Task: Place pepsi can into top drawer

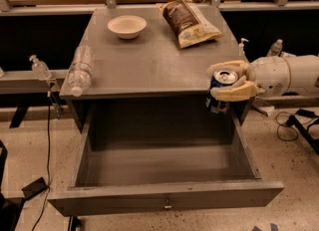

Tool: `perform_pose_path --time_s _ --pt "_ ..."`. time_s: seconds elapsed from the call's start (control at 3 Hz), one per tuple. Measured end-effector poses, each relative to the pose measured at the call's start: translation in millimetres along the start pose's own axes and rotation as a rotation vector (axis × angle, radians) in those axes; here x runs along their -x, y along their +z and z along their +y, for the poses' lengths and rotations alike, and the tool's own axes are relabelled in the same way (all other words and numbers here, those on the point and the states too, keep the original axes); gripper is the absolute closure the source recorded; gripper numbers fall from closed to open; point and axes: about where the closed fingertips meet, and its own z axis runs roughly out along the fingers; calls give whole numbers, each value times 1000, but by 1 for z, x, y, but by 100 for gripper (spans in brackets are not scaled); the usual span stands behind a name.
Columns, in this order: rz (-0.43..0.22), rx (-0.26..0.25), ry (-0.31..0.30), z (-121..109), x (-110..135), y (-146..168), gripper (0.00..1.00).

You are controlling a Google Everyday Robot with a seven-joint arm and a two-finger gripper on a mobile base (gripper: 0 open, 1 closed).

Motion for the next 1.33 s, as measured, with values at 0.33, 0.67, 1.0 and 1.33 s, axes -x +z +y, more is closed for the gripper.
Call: perform_pose_path --time_s 0.33,0.67,1.0,1.33 --pt "0 0 0 0 0 0 100" --pt "-22 -30 -44 4 -21 10 100" --pt "-46 -58 -100 14 -51 26 100" --pt "-39 13 -118 16 -82 48 100"
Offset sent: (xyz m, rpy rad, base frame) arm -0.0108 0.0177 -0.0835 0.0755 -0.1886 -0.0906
